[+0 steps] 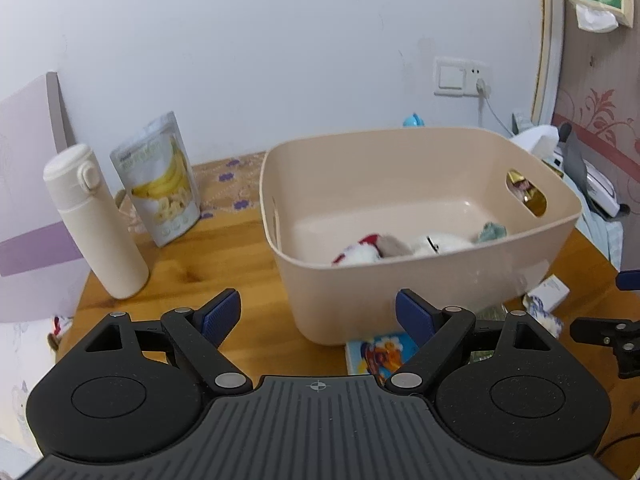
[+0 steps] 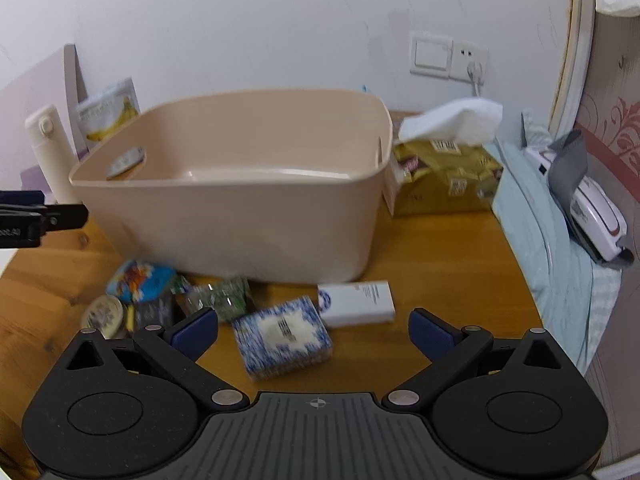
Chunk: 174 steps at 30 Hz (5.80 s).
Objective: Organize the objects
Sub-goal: 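Move both grippers back toward the tin and patterned box on the table, then grasp the round tin with the left gripper while the right grasps the blue-and-white box, then lift the tin and patterned box over the beige bin with both grippers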
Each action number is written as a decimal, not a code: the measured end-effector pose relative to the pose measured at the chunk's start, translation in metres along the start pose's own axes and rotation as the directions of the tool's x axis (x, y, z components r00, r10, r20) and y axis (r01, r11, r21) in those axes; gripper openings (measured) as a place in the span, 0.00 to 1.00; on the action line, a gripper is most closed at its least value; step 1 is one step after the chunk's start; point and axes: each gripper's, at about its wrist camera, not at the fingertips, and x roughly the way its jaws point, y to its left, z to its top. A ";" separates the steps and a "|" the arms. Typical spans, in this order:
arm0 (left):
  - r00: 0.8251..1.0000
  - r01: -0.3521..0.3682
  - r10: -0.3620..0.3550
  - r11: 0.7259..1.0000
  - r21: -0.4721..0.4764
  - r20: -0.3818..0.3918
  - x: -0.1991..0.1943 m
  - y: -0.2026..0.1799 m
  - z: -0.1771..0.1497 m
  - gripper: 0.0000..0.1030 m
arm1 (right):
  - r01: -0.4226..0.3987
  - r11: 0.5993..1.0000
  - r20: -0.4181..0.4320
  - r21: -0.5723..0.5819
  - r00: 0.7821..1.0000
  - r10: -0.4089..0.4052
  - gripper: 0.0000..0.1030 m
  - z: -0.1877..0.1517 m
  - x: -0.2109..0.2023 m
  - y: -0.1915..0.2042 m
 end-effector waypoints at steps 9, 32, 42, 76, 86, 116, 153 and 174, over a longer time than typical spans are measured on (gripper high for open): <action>0.998 0.020 -0.018 0.999 0.028 -0.058 0.010 -0.008 -0.018 0.84 | 0.000 1.000 -0.056 0.007 0.998 0.000 1.00 -0.017 0.012 -0.005; 0.963 0.115 -0.113 0.993 -0.006 -0.246 0.035 -0.023 -0.059 0.84 | -0.013 1.000 -0.153 -0.016 0.988 0.010 1.00 -0.032 0.037 0.002; 0.954 0.103 -0.102 0.995 -0.010 -0.281 0.044 -0.025 -0.065 0.84 | -0.016 0.999 -0.155 -0.036 0.988 0.010 1.00 -0.032 0.048 0.006; 0.976 0.072 -0.076 0.997 -0.027 -0.205 0.050 -0.019 -0.064 0.54 | -0.015 0.995 -0.021 -0.094 1.000 0.013 0.66 -0.021 0.065 0.034; 0.973 0.074 -0.082 0.996 -0.044 -0.214 0.040 -0.017 -0.070 0.53 | -0.017 0.995 -0.029 -0.095 0.999 0.014 0.65 -0.031 0.057 0.032; 0.992 0.091 -0.096 0.994 -0.060 -0.086 -0.012 -0.014 -0.049 0.53 | -0.001 0.997 0.101 -0.077 0.995 0.009 0.65 -0.026 -0.008 0.023; 0.985 0.155 -0.153 0.988 -0.018 0.074 -0.012 -0.022 0.031 0.53 | -0.004 0.995 0.266 -0.104 0.964 0.032 0.65 0.049 -0.021 0.021; 0.985 0.164 -0.163 0.986 -0.013 0.056 0.042 -0.030 0.061 0.53 | -0.037 0.992 0.226 -0.119 0.972 0.063 0.65 0.078 0.029 0.035</action>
